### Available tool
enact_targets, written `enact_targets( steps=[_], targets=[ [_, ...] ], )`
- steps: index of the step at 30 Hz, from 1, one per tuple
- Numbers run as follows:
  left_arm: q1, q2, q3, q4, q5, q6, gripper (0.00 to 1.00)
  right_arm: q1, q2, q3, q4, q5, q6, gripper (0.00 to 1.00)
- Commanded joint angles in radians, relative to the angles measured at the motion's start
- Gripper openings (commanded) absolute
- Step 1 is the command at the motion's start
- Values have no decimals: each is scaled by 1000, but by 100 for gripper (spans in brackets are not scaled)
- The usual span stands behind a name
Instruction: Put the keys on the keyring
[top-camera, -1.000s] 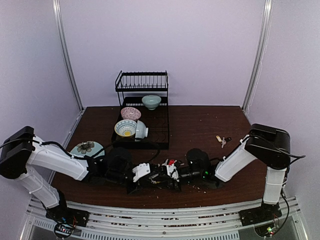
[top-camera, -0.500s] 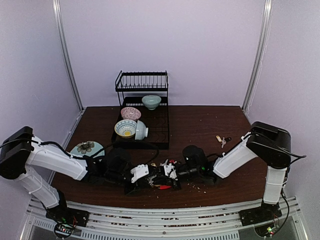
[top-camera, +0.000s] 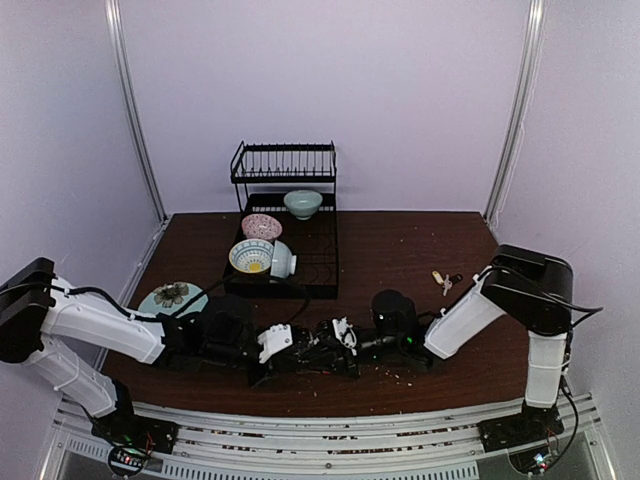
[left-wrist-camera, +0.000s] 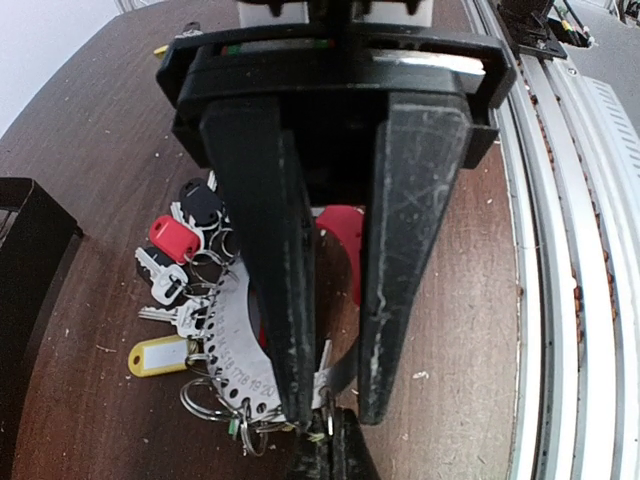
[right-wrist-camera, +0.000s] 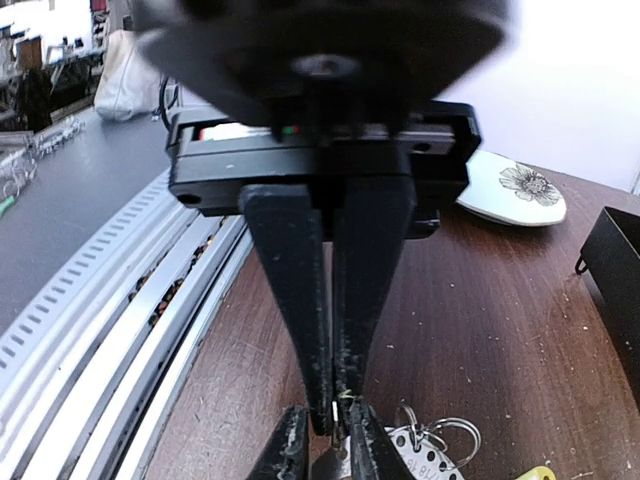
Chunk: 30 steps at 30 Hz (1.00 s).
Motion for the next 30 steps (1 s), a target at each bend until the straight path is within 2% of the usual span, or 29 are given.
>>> enact_targets(
  steps=[1, 5, 11, 15, 19, 30],
  targets=[
    [-15, -24, 3, 105, 35, 33, 0, -5, 32, -16, 148, -14, 121, 16],
    [-20, -38, 1, 101, 34, 32, 0, -24, 16, -33, 113, -7, 87, 16],
    [-22, -45, 2, 100, 36, 39, 0, -33, -12, -12, -71, 18, -24, 18],
    [-22, -44, 2, 103, 39, 38, 0, -32, -14, -5, -78, 18, -26, 13],
    [-21, -47, 3, 107, 40, 38, 0, -29, -15, 3, -98, 26, -26, 1],
    [-22, -54, 7, 100, 16, 9, 0, -28, -64, 17, -163, 52, -17, 0]
  ],
)
